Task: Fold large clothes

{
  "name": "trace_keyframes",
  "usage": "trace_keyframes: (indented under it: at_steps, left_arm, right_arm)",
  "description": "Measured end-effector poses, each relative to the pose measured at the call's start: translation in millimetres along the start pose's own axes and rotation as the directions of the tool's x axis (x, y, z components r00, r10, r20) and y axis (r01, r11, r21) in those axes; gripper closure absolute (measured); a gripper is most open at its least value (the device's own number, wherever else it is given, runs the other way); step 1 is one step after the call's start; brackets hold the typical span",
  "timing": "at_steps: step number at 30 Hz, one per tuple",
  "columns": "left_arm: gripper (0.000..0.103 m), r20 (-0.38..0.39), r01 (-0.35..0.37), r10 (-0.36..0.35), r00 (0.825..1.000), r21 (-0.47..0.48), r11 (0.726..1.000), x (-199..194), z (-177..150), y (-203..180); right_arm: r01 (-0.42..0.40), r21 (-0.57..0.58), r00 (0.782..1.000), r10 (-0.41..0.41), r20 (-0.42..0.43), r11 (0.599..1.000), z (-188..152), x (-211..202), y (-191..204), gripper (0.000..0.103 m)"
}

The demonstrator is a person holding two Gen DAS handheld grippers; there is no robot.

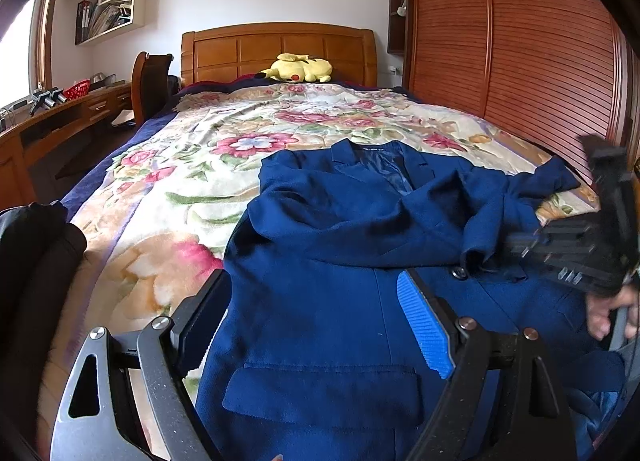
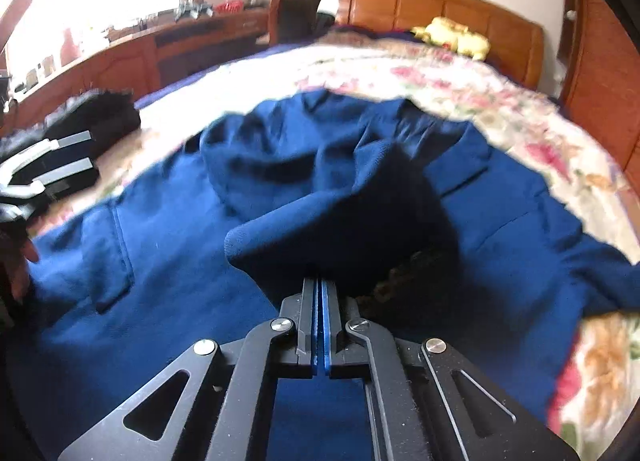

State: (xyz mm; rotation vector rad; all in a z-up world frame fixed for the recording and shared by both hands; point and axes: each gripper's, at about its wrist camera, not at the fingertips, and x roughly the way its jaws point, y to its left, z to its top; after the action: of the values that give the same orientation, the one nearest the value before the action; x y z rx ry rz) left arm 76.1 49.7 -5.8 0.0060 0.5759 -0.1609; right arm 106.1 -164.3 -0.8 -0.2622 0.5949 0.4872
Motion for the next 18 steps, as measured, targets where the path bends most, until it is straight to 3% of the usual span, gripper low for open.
trace_keyframes:
  at_steps: [7,10,18]
  left_arm:
    - [0.018,0.002,0.01,-0.01,1.0,-0.009,1.0,-1,0,1]
    - [0.018,-0.001,0.019,-0.019,1.0,-0.017,1.0,0,1,2]
    - [0.018,0.009,0.037,-0.037,0.999,-0.009,0.999,-6,0,3]
  right_arm:
    - [0.074,0.03,0.991,-0.077,0.113,0.997,-11,-68,-15,0.103]
    - [0.137,0.015,0.985,-0.138,0.1,0.99,-17,-83,-17,0.103]
    - [0.14,0.02,0.988,-0.141,0.061,0.99,1,-77,8,0.1]
